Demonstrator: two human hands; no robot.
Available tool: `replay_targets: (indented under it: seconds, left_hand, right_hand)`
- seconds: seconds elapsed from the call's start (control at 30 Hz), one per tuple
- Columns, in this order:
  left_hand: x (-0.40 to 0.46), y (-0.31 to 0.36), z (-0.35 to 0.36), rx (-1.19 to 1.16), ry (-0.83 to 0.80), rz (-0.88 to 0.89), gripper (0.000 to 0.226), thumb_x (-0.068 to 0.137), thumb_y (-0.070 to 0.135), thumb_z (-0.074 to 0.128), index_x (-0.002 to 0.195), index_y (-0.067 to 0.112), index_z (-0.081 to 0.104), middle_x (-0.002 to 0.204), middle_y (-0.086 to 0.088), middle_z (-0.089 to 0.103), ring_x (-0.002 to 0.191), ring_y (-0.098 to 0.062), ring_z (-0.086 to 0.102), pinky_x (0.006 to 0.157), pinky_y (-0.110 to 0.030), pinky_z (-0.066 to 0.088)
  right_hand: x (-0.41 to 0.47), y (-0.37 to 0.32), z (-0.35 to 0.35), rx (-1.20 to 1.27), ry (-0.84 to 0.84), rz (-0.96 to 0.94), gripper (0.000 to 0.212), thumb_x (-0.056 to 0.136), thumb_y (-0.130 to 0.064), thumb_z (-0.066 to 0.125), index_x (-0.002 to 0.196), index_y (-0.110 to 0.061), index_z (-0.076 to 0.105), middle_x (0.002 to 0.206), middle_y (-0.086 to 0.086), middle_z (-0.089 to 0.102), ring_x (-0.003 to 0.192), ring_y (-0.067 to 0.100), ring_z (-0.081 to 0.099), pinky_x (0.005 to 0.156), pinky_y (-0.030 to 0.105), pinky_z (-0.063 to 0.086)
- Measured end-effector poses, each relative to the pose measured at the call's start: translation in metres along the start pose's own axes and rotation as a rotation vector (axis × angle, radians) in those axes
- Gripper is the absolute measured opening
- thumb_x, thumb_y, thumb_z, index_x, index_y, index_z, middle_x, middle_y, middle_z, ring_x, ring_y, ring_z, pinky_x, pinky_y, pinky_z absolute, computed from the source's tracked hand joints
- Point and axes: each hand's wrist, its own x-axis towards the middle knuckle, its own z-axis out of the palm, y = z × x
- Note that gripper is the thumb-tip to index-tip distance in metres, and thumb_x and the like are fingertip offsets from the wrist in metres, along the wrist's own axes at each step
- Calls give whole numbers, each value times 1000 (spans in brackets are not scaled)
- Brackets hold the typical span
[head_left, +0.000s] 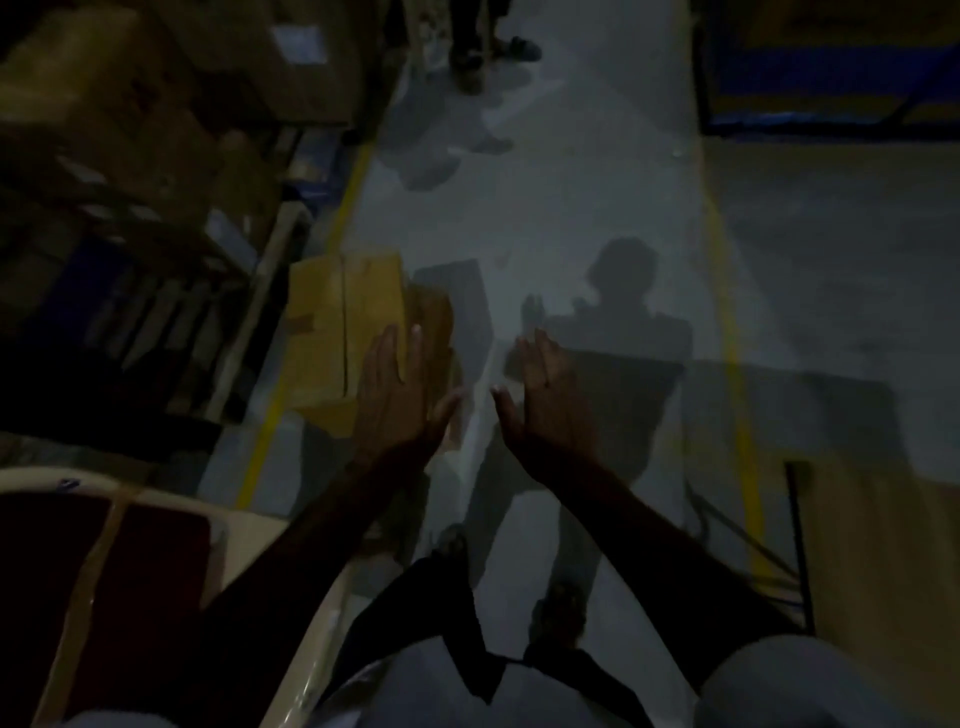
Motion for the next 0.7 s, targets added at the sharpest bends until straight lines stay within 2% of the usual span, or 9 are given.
replay_targets:
  seconds: [0.07, 0.17, 0.27, 0.37, 0.47, 0.57, 0.63, 0.7]
  left_hand:
    - [8, -35, -2, 23, 22, -73, 86, 101, 57, 48, 160, 0, 25, 167, -29, 17, 155, -44, 19, 125, -50, 16]
    - [31, -89, -1, 38, 26, -130, 85, 102, 52, 56, 161, -1, 24, 168, -28, 14, 156, -43, 16, 124, -52, 15]
    - [65, -146, 5, 34, -31, -227, 89, 100, 56, 55, 161, 1, 22, 167, -28, 15, 156, -43, 15, 123, -56, 22]
    - [102, -207, 24, 4, -91, -296, 93, 96, 61, 52, 158, -3, 28, 162, -35, 23, 151, -50, 24, 117, -60, 31]
    - [134, -271, 50, -45, -145, -441, 103, 90, 71, 51, 161, 1, 25, 164, -33, 19, 150, -50, 24, 114, -61, 32]
    - [156, -322, 86, -60, -174, -599, 113, 85, 76, 60, 165, 9, 15, 168, -25, 12, 152, -44, 20, 116, -57, 30]
    - [173, -348, 107, -116, -218, -735, 116, 83, 72, 69, 165, 10, 15, 167, -24, 15, 151, -44, 24, 118, -56, 28]
    - [185, -365, 124, -212, -274, -925, 116, 81, 64, 76, 164, 11, 15, 165, -24, 18, 150, -44, 24, 121, -57, 27]
  right_hand:
    - [24, -11, 26, -18, -46, -39, 67, 103, -43, 51, 154, 0, 43, 160, 25, 38, 148, 42, 38, 120, 53, 34]
    - [57, -27, 69, -17, -74, -38, 67, 104, -45, 50, 156, -4, 41, 160, 22, 40, 147, 39, 41, 119, 44, 29]
    - [94, -45, 117, 15, -93, -46, 66, 102, -37, 63, 153, 1, 45, 154, 26, 47, 141, 41, 47, 116, 48, 38]
    - [139, -59, 175, 41, -119, 10, 62, 99, -34, 67, 146, 2, 49, 143, 28, 55, 132, 38, 49, 109, 42, 43]
    - [180, -65, 234, 23, -284, 117, 72, 103, -41, 58, 158, -2, 33, 159, 26, 38, 145, 42, 38, 113, 51, 40]
    - [207, -61, 290, 14, -357, 213, 77, 104, -47, 53, 162, -6, 23, 160, 20, 35, 145, 37, 34, 111, 45, 36]
    - [224, -61, 316, 57, -382, 301, 80, 102, -48, 55, 162, -8, 21, 157, 21, 36, 144, 38, 36, 113, 48, 37]
    - [236, -60, 339, 65, -434, 443, 91, 100, -52, 58, 165, -12, 8, 163, 24, 27, 148, 41, 32, 117, 54, 34]
